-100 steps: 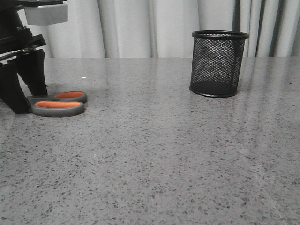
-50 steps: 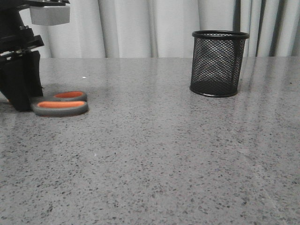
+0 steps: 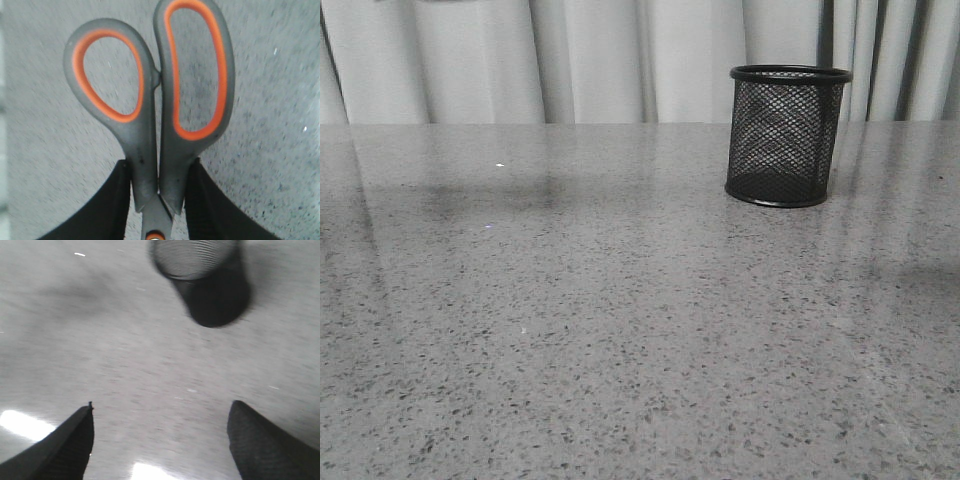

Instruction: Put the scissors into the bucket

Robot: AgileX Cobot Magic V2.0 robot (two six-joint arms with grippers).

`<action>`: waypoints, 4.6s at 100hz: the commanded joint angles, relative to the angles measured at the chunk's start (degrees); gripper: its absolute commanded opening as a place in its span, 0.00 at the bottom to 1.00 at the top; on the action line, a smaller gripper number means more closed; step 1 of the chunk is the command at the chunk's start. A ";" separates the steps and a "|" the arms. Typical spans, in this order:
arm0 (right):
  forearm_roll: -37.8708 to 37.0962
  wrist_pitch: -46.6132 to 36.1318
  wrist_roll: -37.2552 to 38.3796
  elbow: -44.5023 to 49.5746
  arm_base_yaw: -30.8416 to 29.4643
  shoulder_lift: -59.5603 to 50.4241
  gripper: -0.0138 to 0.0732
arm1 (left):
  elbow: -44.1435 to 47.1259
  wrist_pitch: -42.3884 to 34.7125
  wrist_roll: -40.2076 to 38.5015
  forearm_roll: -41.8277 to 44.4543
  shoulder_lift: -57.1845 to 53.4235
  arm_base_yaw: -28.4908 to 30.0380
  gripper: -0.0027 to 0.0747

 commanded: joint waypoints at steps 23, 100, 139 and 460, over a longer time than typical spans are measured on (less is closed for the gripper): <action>34.17 -1.88 -19.52 -2.02 0.19 -0.19 0.73 | -9.22 -0.50 -9.43 8.19 -4.62 -16.24 0.02; 47.09 -0.83 -27.39 -2.02 0.19 -0.19 0.67 | -11.77 -8.84 -16.52 9.69 -4.62 -30.82 0.02; 48.64 0.65 -27.84 -2.02 0.19 2.32 0.64 | -11.77 -9.37 -14.56 4.53 -4.62 -30.82 0.02; -27.33 15.99 4.15 -49.79 1.47 37.75 0.56 | -11.77 -9.88 -41.76 -5.58 -14.20 14.48 0.14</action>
